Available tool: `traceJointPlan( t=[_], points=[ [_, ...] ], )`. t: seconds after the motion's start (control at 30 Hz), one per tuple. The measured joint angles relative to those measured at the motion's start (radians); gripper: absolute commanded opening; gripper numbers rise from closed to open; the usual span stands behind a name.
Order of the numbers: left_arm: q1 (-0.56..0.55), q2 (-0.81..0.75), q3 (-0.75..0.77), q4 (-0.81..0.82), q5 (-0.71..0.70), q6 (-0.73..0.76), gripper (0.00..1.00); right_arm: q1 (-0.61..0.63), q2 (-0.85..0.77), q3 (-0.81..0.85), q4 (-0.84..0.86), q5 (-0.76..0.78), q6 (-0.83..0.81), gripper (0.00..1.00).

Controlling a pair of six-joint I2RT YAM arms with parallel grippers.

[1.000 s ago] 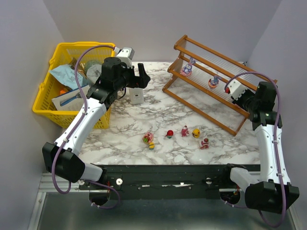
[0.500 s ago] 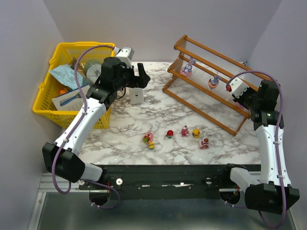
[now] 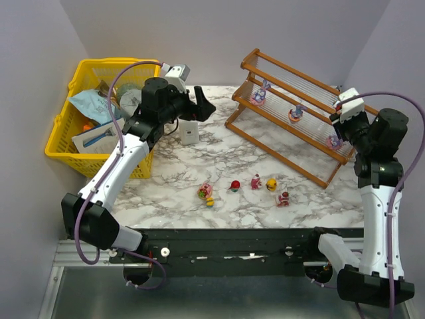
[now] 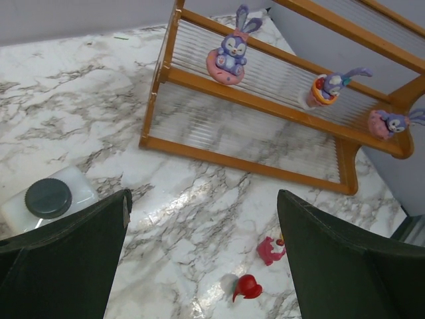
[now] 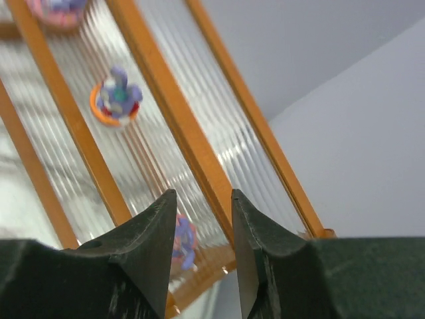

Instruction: Place and organize the plastic toys onto the shelf

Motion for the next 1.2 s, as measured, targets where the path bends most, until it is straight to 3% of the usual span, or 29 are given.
traceJointPlan(
  t=[0.27, 0.43, 0.7, 0.97, 1.1, 1.2],
  points=[
    [-0.042, 0.050, 0.000, 0.039, 0.058, -0.035, 0.99, 0.000, -0.045, 0.050, 0.140, 0.005, 0.595, 0.41],
    [-0.071, 0.058, 0.000, 0.040, 0.070, -0.037, 0.99, 0.000, -0.043, 0.148, 0.071, 0.031, 0.870, 0.63],
    [-0.074, 0.012, -0.088, 0.037, 0.010, -0.030, 0.99, 0.050, -0.089, 0.112, -0.053, 0.006, 1.059, 0.75],
    [-0.074, -0.069, -0.213, 0.002, -0.077, -0.034, 0.99, 0.576, -0.012, 0.009, -0.150, 0.154, 1.103, 0.83],
    [-0.074, -0.095, -0.243, -0.018, -0.134, -0.040, 0.99, 0.734, 0.089, -0.040, -0.170, 0.264, 1.139, 0.83],
    [-0.074, -0.112, -0.247, -0.041, -0.182, -0.048, 0.99, 0.858, 0.165, -0.081, -0.172, 0.350, 1.162, 0.77]
  ],
)
